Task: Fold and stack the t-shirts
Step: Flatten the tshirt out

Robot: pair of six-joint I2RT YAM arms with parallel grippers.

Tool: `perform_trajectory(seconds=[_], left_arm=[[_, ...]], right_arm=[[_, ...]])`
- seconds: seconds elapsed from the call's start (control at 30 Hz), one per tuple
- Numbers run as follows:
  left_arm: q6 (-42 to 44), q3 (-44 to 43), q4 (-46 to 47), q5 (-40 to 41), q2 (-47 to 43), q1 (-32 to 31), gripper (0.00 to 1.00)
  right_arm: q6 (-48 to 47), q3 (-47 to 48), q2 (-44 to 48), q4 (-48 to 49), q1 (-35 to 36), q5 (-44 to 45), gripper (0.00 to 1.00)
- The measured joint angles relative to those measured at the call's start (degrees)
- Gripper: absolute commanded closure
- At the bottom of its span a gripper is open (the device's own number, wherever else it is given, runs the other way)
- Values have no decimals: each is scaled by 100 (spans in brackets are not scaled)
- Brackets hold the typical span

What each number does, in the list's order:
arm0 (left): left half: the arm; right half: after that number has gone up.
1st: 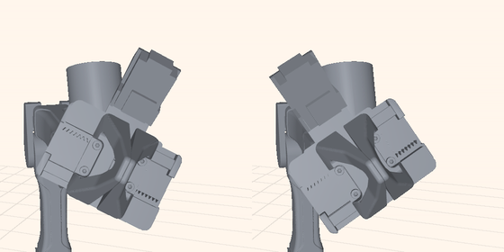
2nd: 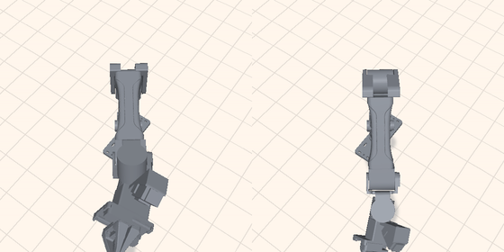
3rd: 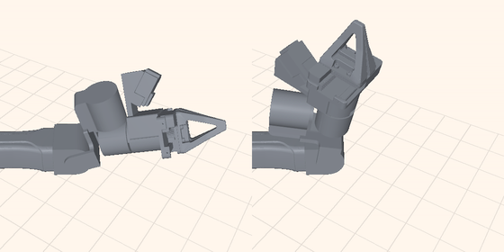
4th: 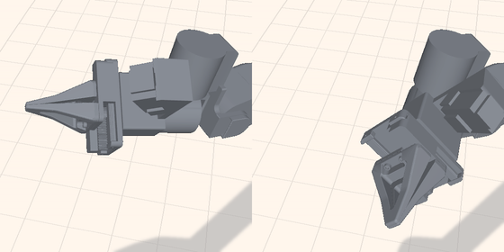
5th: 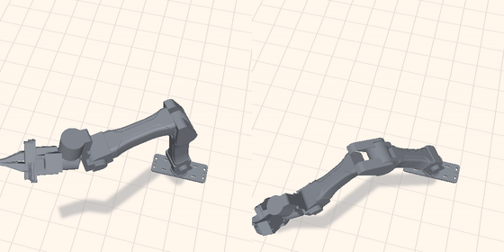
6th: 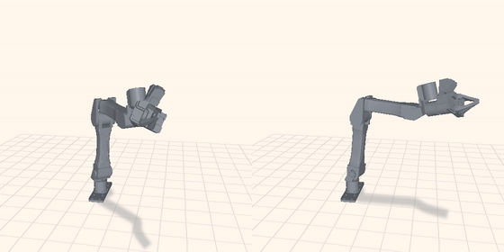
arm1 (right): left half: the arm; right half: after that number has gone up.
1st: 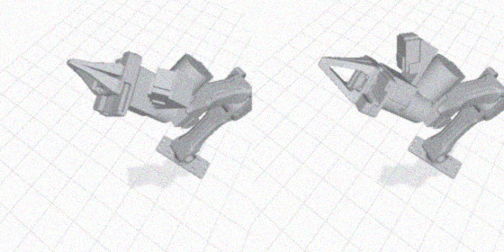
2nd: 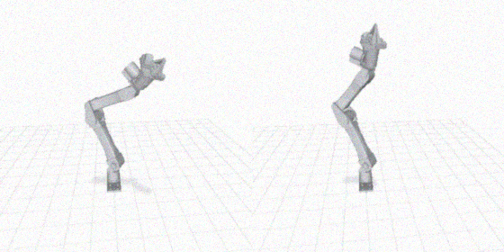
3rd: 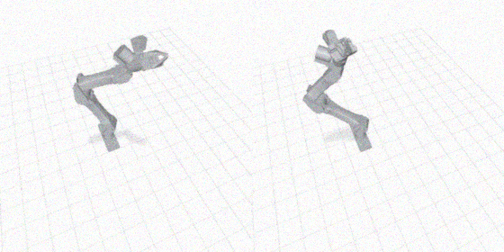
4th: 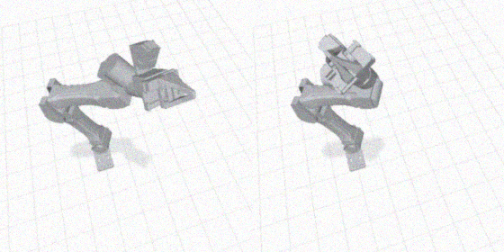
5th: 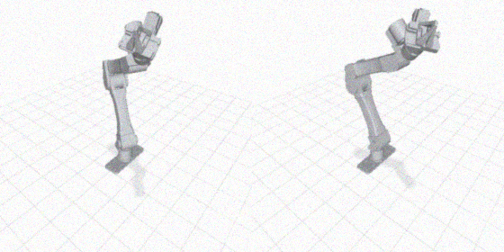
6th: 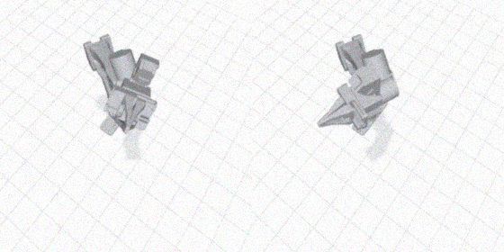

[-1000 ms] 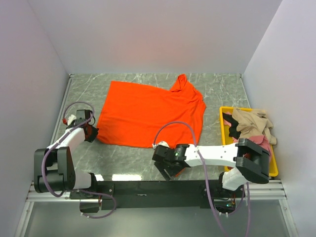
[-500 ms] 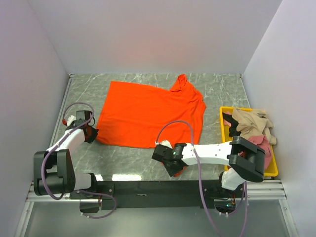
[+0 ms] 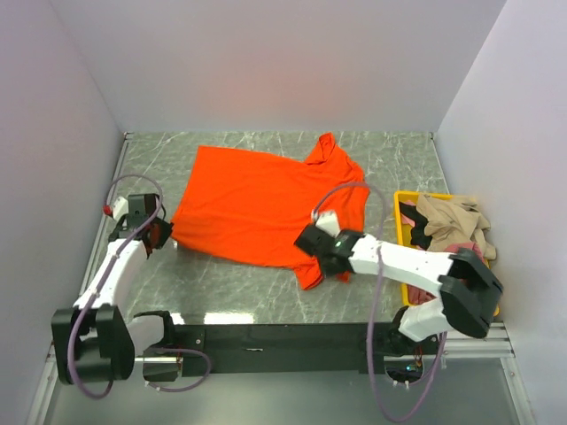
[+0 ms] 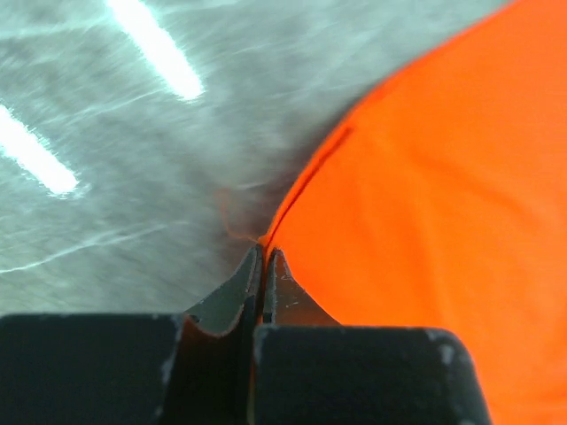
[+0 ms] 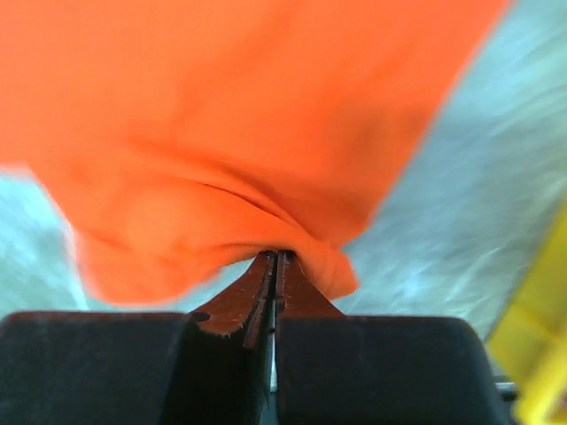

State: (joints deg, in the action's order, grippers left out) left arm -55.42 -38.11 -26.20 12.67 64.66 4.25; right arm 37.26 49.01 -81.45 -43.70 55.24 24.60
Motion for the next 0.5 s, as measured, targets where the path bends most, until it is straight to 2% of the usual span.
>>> perform_trajectory(seconds=[0.3,0.5], left_arm=[[-127,-1685,-382,20,-754,-236,99],[-118,-3018,-498,70,-859,-236,99]], right_arm=[[-911,1886,1019,179,-927,1902,100],[-2155,2883,1692,1182,-1298,2234,100]])
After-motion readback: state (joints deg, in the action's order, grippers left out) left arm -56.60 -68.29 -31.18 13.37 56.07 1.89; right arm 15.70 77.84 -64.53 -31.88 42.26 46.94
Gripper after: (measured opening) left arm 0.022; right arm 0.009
